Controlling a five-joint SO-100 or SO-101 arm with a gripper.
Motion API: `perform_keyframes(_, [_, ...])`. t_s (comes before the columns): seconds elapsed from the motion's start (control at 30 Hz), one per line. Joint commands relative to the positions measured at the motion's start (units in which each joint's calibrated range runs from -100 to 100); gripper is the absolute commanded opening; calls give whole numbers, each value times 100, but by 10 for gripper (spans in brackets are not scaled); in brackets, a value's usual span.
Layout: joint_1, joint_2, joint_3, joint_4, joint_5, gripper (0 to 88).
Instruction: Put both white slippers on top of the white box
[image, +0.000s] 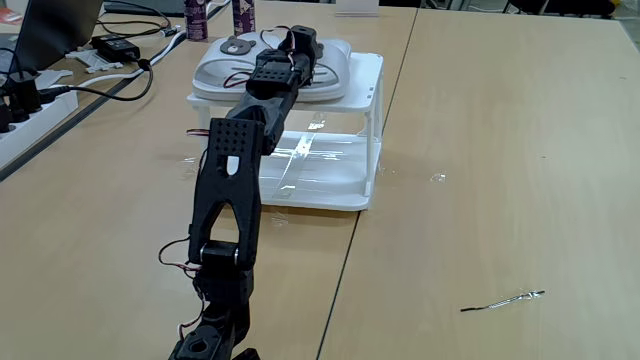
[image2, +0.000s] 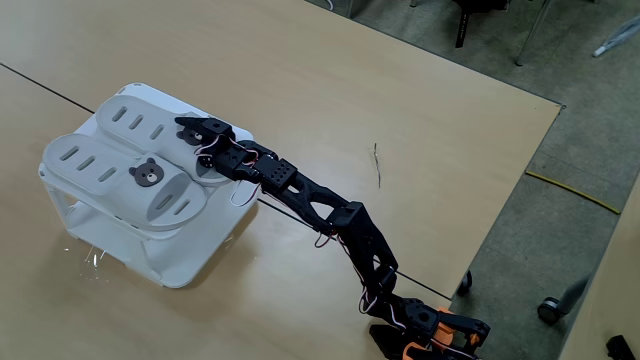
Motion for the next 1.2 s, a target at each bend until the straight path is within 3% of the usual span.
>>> perform_keyframes(0.0, [7,-821,-443,-54,42,284])
perform_keyframes(0.5, [7,-838,-506,-62,42,318])
perform_keyframes(0.6, [7,-813,-425,-614,42,317])
perform_keyframes(0.87, [7,-830,-262,-727,42,317])
perform_keyframes(1.17, [155,-1747,1253,-752,42,317])
